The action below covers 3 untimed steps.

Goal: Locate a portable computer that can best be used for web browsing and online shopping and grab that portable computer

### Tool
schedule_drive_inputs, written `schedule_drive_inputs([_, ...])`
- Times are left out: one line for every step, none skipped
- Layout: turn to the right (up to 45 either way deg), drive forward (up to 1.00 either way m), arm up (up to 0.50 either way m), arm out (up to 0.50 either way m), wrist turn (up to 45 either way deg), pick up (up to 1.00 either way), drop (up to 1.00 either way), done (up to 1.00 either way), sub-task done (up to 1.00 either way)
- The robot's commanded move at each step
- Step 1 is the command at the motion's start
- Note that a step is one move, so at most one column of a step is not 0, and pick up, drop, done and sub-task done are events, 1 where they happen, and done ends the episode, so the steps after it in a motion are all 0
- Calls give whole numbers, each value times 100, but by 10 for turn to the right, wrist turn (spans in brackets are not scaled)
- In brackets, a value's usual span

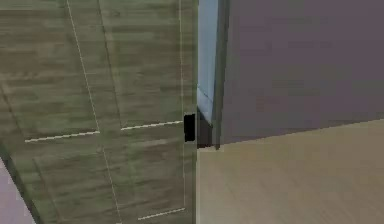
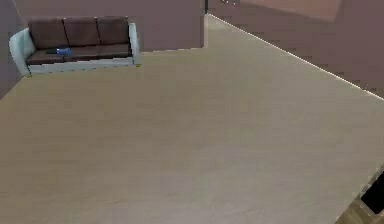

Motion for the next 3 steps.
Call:
schedule_drive_inputs([-450, 0, 0, 0, 0, 0, 0, 0, 0])
schedule_drive_inputs([-360, 0, 0, 0, 0, 0, 0, 0, 0])
schedule_drive_inputs([0, 90, 0, 0, 0, 0, 0, 0, 0])
